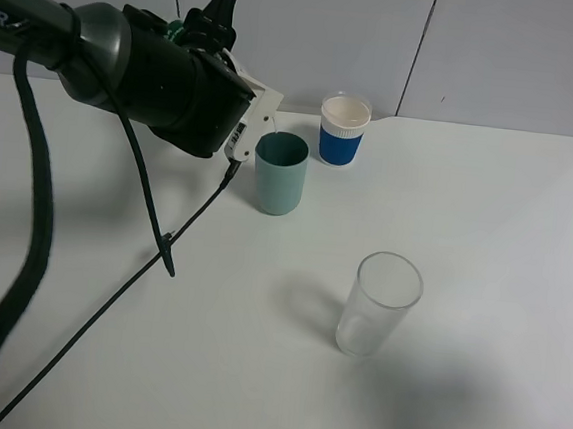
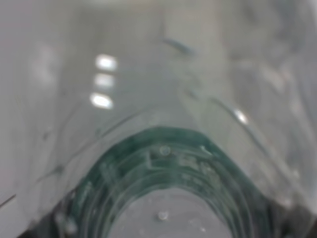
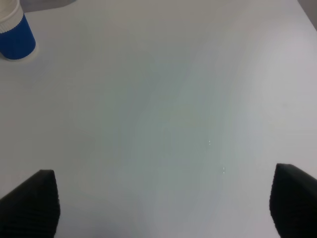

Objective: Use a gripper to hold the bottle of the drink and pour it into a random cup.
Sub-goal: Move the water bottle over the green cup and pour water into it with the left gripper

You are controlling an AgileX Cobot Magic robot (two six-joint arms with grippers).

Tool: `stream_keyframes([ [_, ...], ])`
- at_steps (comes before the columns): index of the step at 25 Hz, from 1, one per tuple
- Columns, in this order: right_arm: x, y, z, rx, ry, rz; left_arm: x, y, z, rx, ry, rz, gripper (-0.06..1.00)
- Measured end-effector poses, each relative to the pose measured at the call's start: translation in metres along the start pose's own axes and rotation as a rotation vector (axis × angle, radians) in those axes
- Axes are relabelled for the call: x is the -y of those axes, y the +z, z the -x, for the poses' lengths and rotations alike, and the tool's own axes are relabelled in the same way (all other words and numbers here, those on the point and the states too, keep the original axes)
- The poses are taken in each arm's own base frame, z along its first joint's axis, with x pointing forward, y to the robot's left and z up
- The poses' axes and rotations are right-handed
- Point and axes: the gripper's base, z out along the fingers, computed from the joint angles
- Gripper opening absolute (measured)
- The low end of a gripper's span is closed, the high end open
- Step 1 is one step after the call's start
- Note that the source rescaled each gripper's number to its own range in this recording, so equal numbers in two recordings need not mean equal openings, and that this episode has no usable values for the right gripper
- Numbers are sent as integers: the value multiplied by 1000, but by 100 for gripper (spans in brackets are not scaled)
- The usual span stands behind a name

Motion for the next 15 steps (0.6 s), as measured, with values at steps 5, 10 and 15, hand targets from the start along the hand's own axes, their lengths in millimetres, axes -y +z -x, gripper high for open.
stream_keyframes([
  [5,0,0,0,0,0,0,-2,0,0,2,10,19,0],
  [10,0,0,0,0,0,0,-3,0,0,4,16,30,0],
  [15,0,0,0,0,0,0,-3,0,0,-2,17,34,0],
])
